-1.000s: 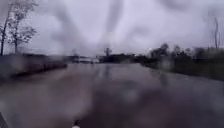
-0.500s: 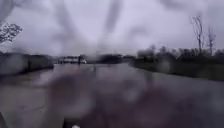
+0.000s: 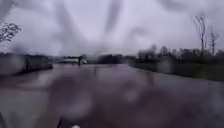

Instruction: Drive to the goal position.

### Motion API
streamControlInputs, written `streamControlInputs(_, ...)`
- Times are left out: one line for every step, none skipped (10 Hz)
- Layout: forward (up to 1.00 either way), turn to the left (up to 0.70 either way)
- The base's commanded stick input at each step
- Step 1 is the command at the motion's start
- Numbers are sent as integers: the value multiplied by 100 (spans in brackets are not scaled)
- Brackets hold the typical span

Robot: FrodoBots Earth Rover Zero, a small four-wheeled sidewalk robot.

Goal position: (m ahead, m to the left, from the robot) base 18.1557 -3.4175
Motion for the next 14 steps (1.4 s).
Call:
streamControlInputs(70, 0)
streamControlInputs(70, 0)
streamControlInputs(70, 0)
streamControlInputs(70, 0)
streamControlInputs(70, 0)
streamControlInputs(70, 0)
streamControlInputs(70, 0)
streamControlInputs(70, 0)
streamControlInputs(70, 0)
streamControlInputs(70, 0)
streamControlInputs(70, 0)
streamControlInputs(70, 0)
streamControlInputs(70, 0)
streamControlInputs(70, 0)
